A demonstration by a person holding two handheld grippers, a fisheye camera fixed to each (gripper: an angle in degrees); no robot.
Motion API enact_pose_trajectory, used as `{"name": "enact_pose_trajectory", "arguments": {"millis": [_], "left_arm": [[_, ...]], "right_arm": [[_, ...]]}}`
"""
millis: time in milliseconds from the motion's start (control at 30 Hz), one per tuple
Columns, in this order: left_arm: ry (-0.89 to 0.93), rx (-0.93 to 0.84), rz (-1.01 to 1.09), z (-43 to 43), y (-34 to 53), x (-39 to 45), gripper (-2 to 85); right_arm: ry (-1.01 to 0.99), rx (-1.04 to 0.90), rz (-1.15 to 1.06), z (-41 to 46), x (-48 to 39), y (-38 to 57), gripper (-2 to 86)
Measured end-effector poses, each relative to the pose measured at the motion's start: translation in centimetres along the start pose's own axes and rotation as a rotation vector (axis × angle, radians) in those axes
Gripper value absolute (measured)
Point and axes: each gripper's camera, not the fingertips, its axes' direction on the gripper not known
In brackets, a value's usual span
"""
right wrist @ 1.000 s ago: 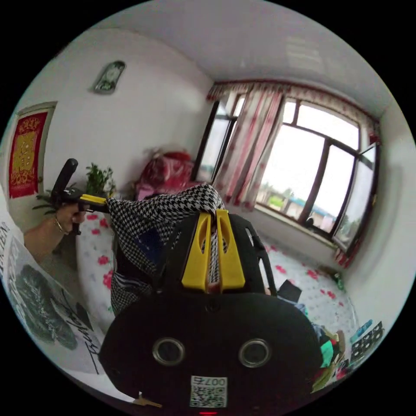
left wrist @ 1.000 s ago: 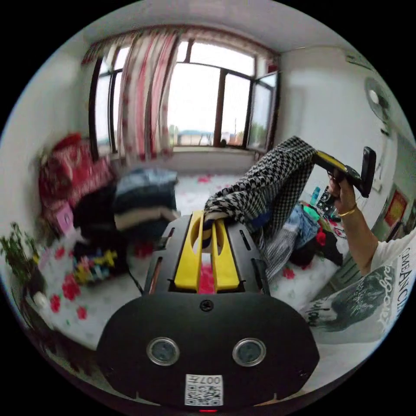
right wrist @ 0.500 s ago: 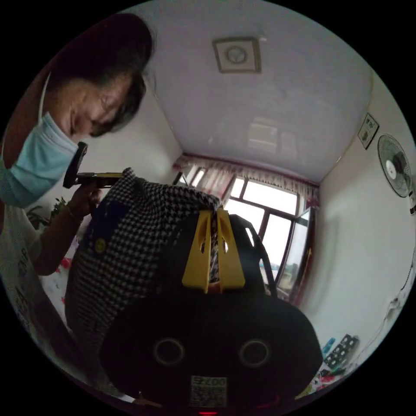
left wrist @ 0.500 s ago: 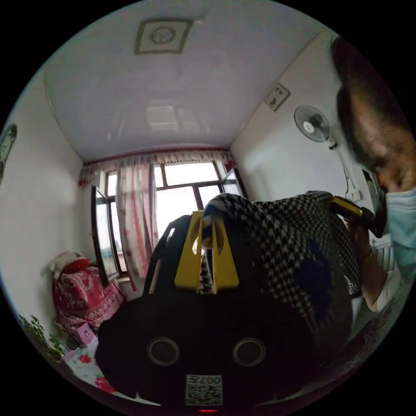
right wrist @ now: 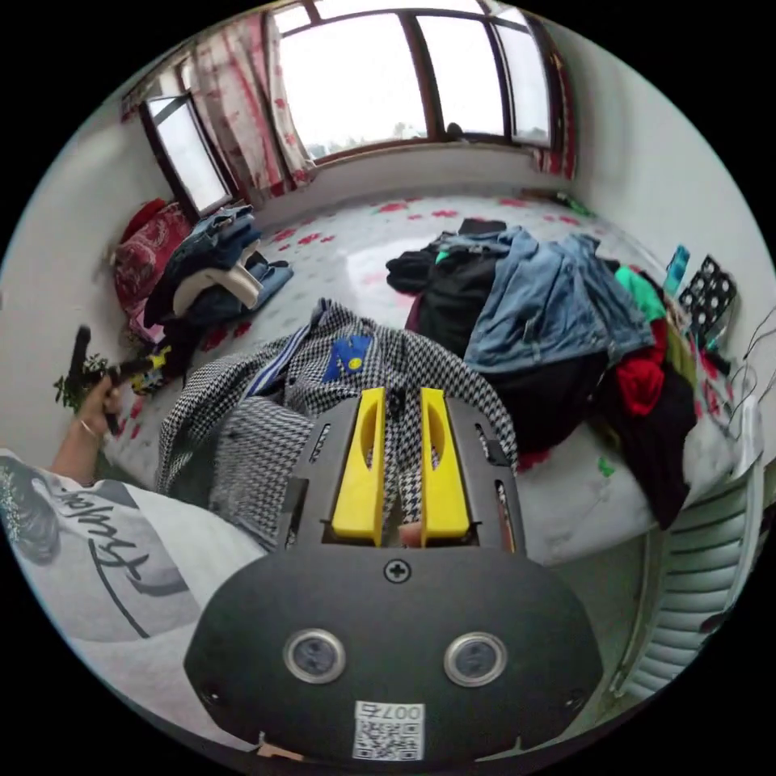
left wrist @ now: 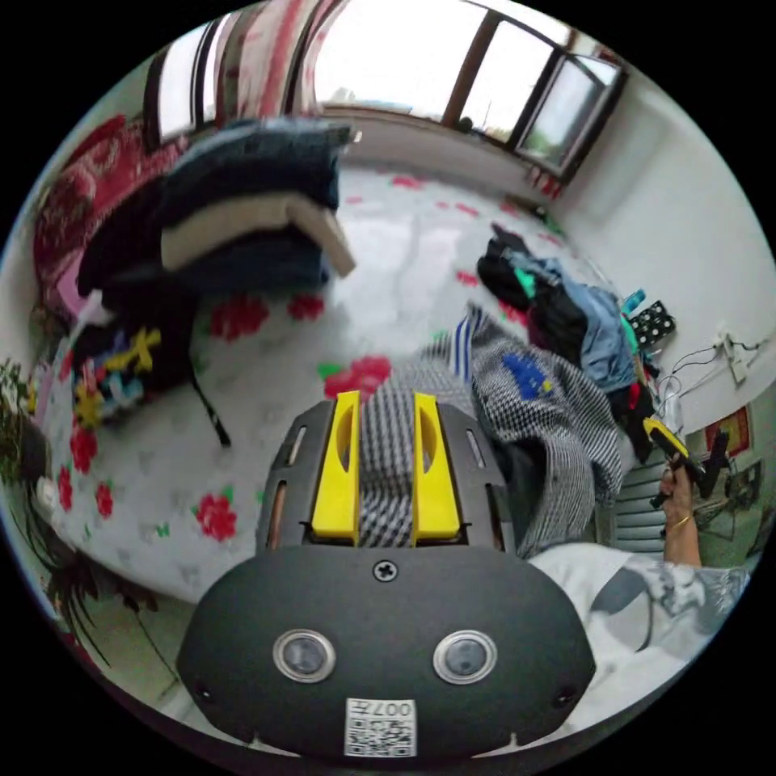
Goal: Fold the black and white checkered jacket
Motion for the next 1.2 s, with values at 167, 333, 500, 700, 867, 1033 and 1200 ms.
{"name": "enact_pose_trajectory", "arguments": {"millis": [167, 333, 500, 700, 867, 1033, 1200], "left_arm": [[0.091, -0.031, 0.065, 5.9, 2.9, 0.8, 12.3], [0.034, -0.024, 0.334, 7.7, 1.5, 4.4, 15.4], [0.040, -0.145, 0.442, 11.1, -0.3, 5.4, 20.0], [-0.072, -0.301, 0.343, 18.0, -4.0, 0.7, 7.7], [0.191, 0.019, 0.181, 7.2, -8.2, -7.4, 6.6], [0.434, 0.352, 0.224, -2.9, -15.0, -12.5, 6.6], [0.310, 0.418, 0.138, -0.8, -27.4, -13.2, 8.4]], "right_arm": [[-0.131, -0.082, -0.014, 5.2, 0.7, -4.3, 9.4], [-0.112, -0.176, -0.182, 11.7, -3.2, -10.8, 10.6], [0.011, -0.370, -0.303, 21.2, -6.0, -14.6, 10.6], [0.028, -0.453, -0.245, 25.5, -5.0, -14.1, 5.0], [-0.079, 0.023, -0.073, 9.4, -0.3, -16.7, 1.9], [-0.077, 0.407, -0.094, -6.1, 1.7, -19.7, 1.5], [0.175, 0.694, -0.161, -12.1, 0.5, -27.1, 2.2]]}}
